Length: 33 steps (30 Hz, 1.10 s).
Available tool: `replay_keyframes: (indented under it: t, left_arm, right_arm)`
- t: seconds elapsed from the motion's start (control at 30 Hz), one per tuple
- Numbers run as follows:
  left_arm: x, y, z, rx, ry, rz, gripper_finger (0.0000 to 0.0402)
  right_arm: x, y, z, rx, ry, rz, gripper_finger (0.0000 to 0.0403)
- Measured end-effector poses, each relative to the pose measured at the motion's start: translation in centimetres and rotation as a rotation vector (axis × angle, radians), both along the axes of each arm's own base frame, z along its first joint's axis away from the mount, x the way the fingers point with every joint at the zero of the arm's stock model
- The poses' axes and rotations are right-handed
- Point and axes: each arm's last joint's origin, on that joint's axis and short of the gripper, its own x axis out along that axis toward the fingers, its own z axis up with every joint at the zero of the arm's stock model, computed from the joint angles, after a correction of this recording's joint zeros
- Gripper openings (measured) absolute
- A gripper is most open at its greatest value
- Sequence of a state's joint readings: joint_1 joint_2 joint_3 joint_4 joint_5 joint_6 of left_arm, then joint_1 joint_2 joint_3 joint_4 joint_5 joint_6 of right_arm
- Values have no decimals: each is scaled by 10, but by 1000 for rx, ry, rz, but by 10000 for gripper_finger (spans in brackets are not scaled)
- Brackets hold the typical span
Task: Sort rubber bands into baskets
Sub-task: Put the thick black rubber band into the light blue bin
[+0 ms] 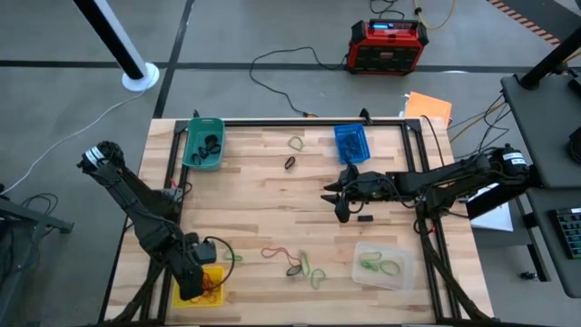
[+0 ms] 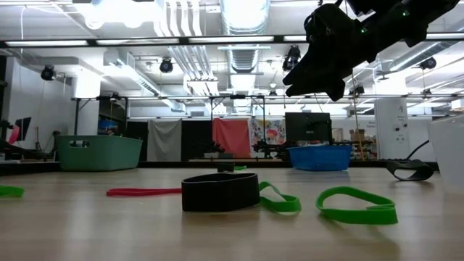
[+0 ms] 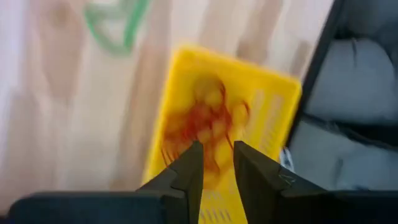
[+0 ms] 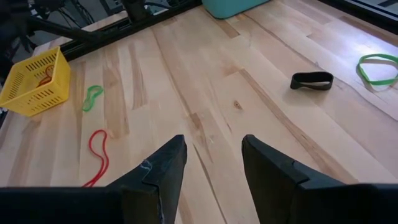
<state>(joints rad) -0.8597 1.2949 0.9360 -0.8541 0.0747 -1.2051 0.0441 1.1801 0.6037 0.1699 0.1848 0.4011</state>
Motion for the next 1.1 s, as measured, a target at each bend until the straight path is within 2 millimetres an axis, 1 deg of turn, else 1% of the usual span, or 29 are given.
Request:
replay_keyframes:
  t: [0.1,0.2,0.27,0.33,0.4,0.47,0.53,0.63,0.77,0.83,0.9,1.0,1.1]
  left_arm:
    - [5,4,1,89,-112,-11,77]
    - [16,7,6,221,-314,-51,77]
    - [28,7,11,320,-498,-122,77]
    - [41,6,19,402,-676,-231,77]
    - [52,8,24,462,-780,-352,77]
    - [63,14,28,524,-849,-439,76]
    - [72,23,28,577,-870,-511,76]
    - [83,43,20,618,-847,-567,76]
    - [97,75,4,560,-852,-586,76]
    - [100,88,-7,494,-870,-613,76]
    - [102,101,-11,466,-901,-611,76]
    - [101,120,-10,498,-913,-555,76]
    - [94,138,-5,535,-919,-500,76]
  right_arm:
    - [0,0,0,2,-1,-1,151]
    - [0,0,0,17,-4,-7,148]
    - [0,1,1,25,-15,-6,149]
    - [1,3,3,40,-36,-8,150]
    - [2,3,4,60,-47,-16,150]
    - [2,3,4,98,-16,-24,148]
    - [2,4,7,118,54,-26,144]
    - [1,4,11,159,202,-72,138]
    - [4,4,17,181,364,-116,131]
    - [6,4,20,172,459,-127,130]
    - [9,4,23,163,555,-136,130]
    - [11,4,32,146,706,-151,133]
    - [10,4,38,126,855,-164,136]
